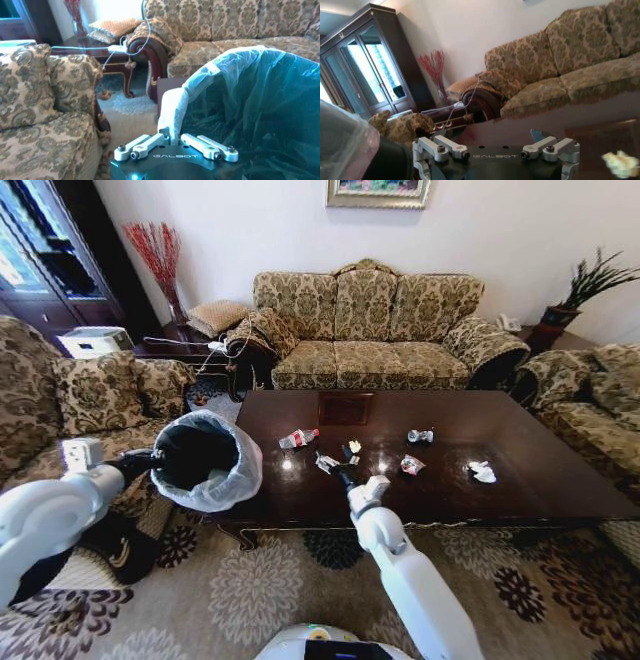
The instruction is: Move to the front of the table and place the trash on the table into the trash bin.
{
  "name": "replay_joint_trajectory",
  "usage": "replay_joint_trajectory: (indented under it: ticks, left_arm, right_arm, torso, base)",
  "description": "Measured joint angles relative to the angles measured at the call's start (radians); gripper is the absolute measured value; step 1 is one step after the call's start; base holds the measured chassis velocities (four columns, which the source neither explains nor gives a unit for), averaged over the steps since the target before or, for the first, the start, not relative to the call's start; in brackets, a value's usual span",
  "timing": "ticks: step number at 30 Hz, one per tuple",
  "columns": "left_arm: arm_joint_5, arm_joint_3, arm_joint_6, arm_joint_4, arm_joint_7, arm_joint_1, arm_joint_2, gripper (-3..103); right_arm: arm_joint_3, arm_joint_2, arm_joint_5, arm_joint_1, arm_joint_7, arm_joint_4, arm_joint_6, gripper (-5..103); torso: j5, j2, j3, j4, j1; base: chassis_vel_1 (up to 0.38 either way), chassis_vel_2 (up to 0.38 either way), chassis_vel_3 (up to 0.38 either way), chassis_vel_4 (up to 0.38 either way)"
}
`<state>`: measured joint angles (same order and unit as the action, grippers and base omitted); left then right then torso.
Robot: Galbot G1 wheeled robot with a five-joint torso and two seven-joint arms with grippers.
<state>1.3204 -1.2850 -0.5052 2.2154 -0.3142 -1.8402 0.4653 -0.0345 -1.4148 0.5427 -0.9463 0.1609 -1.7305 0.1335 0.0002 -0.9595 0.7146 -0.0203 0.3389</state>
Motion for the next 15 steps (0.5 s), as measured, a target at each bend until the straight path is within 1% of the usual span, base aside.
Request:
replay_joint_trajectory:
  ticks: [1, 2, 3, 4, 5, 6, 7, 8, 9, 10, 11, 12, 13, 15]
  left_arm:
    - [0.000, -0.001, 0.000, 0.007, 0.000, -0.002, 0.002, 0]
    - [0.000, -0.001, 0.000, 0.007, 0.000, -0.002, 0.002, 0]
    - [0.000, -0.001, 0.000, 0.018, 0.000, -0.004, 0.005, 0]
    - [0.001, -0.001, 0.000, 0.025, 0.000, -0.005, 0.007, 0]
    - [0.001, -0.001, 0.000, 0.025, 0.000, -0.005, 0.007, 0]
    - [0.001, 0.000, 0.000, 0.032, -0.001, -0.005, 0.008, 0]
    - [0.001, 0.001, 0.000, 0.038, -0.001, -0.004, 0.008, 0]
    - [0.001, 0.002, 0.000, 0.042, -0.001, -0.003, 0.008, 0]
    - [0.001, 0.002, 0.000, 0.042, -0.001, -0.003, 0.008, 0]
    - [0.001, 0.002, 0.000, 0.045, -0.001, -0.003, 0.008, 0]
    - [0.001, 0.001, 0.000, 0.049, -0.001, -0.003, 0.008, 0]
    - [0.001, 0.001, 0.000, 0.052, -0.001, -0.002, 0.010, 0]
    - [0.001, 0.001, 0.000, 0.052, -0.001, -0.002, 0.010, 0]
    - [0.000, 0.000, 0.000, 0.061, 0.002, -0.002, 0.021, 0]
  right_arm:
    - [0.006, -0.014, -0.005, 0.011, 0.005, 0.018, -0.004, 100]
    - [0.006, -0.014, -0.005, 0.011, 0.005, 0.018, -0.004, 100]
    - [0.015, -0.038, -0.022, 0.028, 0.009, 0.049, -0.012, 100]
    - [0.018, -0.055, -0.039, 0.042, 0.007, 0.072, -0.013, 100]
    - [0.018, -0.055, -0.039, 0.042, 0.007, 0.072, -0.013, 100]
    - [0.022, -0.067, -0.052, 0.063, -0.006, 0.099, -0.013, 100]
    - [0.024, -0.070, -0.068, 0.095, -0.047, 0.134, -0.018, 100]
    - [0.021, -0.066, -0.092, 0.129, -0.117, 0.171, -0.022, 100]
    - [0.021, -0.066, -0.092, 0.129, -0.117, 0.171, -0.022, 100]
    - [0.015, -0.058, -0.110, 0.157, -0.179, 0.200, -0.023, 100]
    - [0.006, -0.036, -0.143, 0.222, -0.293, 0.259, -0.024, 100]
    - [0.005, -0.022, -0.152, 0.260, -0.353, 0.298, -0.028, 100]
    - [0.005, -0.022, -0.152, 0.260, -0.353, 0.298, -0.028, 100]
    - [0.009, 0.012, -0.155, 0.364, -0.520, 0.432, -0.075, 100]
  torso:
    - [-0.0002, 0.000, 0.000, -0.0001, 0.000]
    - [-0.0002, 0.000, 0.000, -0.0001, 0.000]
    - [-0.0003, 0.000, 0.000, -0.0001, 0.000]
    - [-0.0004, 0.000, 0.000, -0.0001, 0.000]
    - [-0.0004, 0.000, 0.000, -0.0001, 0.000]
    - [-0.0003, 0.000, 0.000, -0.0001, 0.000]
    - [-0.0003, 0.000, 0.000, 0.0000, 0.000]
    - [-0.0003, 0.000, 0.000, 0.0001, 0.001]
    - [-0.0003, 0.000, 0.000, 0.0001, 0.001]
    - [-0.0002, 0.000, 0.001, 0.0001, 0.001]
    - [0.0001, 0.000, 0.001, 0.0001, 0.002]
    - [0.0002, 0.000, 0.001, 0.0004, 0.002]
    - [0.0002, 0.000, 0.001, 0.0004, 0.002]
    - [-0.0001, 0.000, 0.001, 0.0008, 0.001]
  base:
    - [-0.064, 0.086, 0.115, -0.110]
    - [-0.064, 0.086, 0.115, -0.110]
    - [-0.120, 0.118, 0.115, -0.121]
    - [-0.120, 0.156, 0.153, -0.121]
    - [-0.120, 0.156, 0.153, -0.121]
    - [-0.149, 0.156, 0.166, -0.175]
    - [-0.178, 0.188, 0.182, -0.210]
    - [-0.158, 0.170, 0.182, -0.145]
    - [-0.158, 0.170, 0.182, -0.145]
    - [-0.158, 0.170, 0.133, -0.145]
    - [-0.118, 0.136, 0.082, -0.083]
    - [-0.091, 0.070, 0.082, -0.083]
    - [-0.091, 0.070, 0.082, -0.083]
    - [-0.046, 0.008, 0.014, -0.025]
